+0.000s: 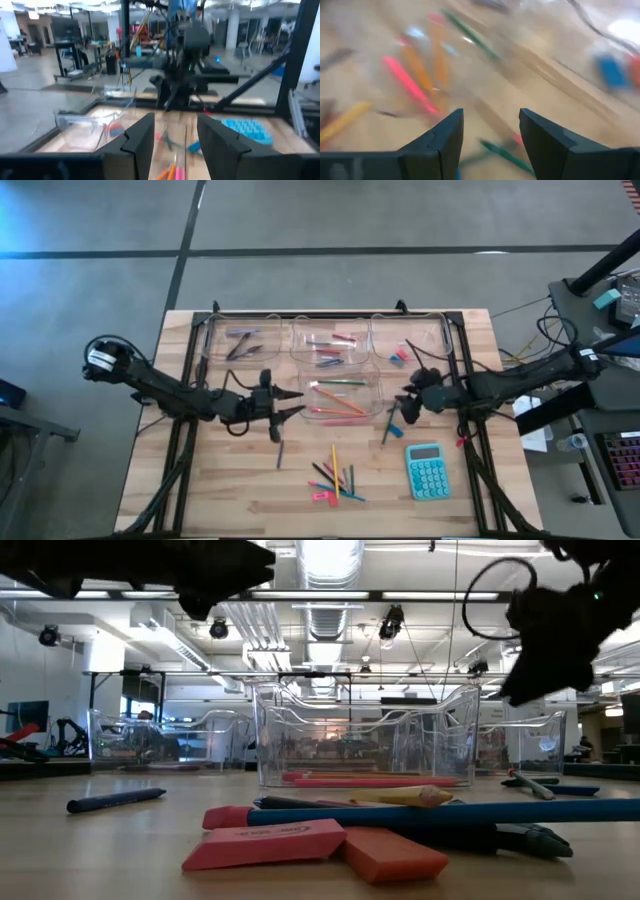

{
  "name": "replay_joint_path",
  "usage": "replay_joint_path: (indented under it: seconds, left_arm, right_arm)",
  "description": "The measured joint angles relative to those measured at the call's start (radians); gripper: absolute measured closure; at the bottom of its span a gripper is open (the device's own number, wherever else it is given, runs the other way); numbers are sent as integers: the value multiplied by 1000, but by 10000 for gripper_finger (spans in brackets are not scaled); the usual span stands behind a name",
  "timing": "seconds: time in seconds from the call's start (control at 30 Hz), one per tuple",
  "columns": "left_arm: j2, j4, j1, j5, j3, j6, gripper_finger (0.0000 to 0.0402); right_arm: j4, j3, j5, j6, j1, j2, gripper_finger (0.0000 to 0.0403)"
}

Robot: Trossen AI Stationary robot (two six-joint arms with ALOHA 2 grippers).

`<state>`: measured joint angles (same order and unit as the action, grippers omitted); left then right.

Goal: Sort crayons/erasers/pens/pencils in bins
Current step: Put the green pencil into the bottom transparent bin

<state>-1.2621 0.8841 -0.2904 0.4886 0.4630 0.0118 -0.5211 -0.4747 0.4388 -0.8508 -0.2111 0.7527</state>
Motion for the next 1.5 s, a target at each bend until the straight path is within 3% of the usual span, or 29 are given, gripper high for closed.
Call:
replay_joint_path:
  seconds: [0.23,0.73,1.23,1.5]
  left_arm:
    - [-7,4,3,0,-4,-2,268]
    - [-19,-2,-15,-10,-22,-33,268]
    - [-19,-3,-15,-12,-24,-32,268]
    - [-18,-3,-15,-12,-26,-32,268]
  right_arm:
    - [-66,52,8,-258,1,53,220]
    - [11,85,-1,-447,67,240,220]
    - [215,82,-87,-379,151,412,220]
    - [217,65,-110,-290,151,385,220]
